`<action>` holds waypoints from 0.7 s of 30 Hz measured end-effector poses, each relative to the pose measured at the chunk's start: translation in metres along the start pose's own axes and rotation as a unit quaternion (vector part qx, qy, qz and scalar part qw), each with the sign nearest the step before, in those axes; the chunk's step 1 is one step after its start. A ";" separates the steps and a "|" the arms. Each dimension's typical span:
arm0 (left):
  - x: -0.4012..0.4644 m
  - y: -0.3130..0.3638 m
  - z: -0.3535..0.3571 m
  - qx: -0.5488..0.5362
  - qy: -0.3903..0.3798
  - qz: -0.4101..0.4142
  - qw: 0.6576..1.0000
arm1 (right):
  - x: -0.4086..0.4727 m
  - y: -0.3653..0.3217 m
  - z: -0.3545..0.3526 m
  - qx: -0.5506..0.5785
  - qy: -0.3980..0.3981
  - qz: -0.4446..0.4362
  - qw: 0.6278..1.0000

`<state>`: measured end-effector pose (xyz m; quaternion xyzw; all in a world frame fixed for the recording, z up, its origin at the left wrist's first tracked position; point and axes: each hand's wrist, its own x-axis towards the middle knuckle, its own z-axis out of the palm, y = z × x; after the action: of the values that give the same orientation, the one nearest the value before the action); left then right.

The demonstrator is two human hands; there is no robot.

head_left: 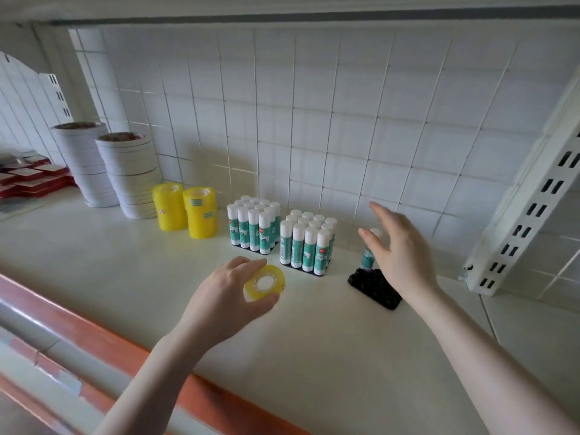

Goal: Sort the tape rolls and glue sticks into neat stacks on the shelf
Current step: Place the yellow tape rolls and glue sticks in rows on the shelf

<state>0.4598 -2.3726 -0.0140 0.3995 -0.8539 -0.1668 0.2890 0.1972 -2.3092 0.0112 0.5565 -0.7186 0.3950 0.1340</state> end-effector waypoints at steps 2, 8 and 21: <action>-0.001 -0.007 -0.010 0.012 0.009 -0.007 1.000 | 0.004 -0.012 -0.001 0.008 0.035 -0.032 0.999; -0.002 -0.042 -0.048 0.038 0.027 -0.014 0.999 | 0.005 -0.068 0.024 0.022 0.033 -0.098 0.994; 0.033 -0.177 -0.152 0.037 0.025 0.042 0.998 | -0.005 -0.183 0.154 -0.031 -0.027 -0.092 0.995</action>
<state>0.6415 -2.5172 0.0244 0.3773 -0.8682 -0.1129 0.3018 0.4022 -2.4286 -0.0157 0.6264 -0.6793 0.3437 0.1673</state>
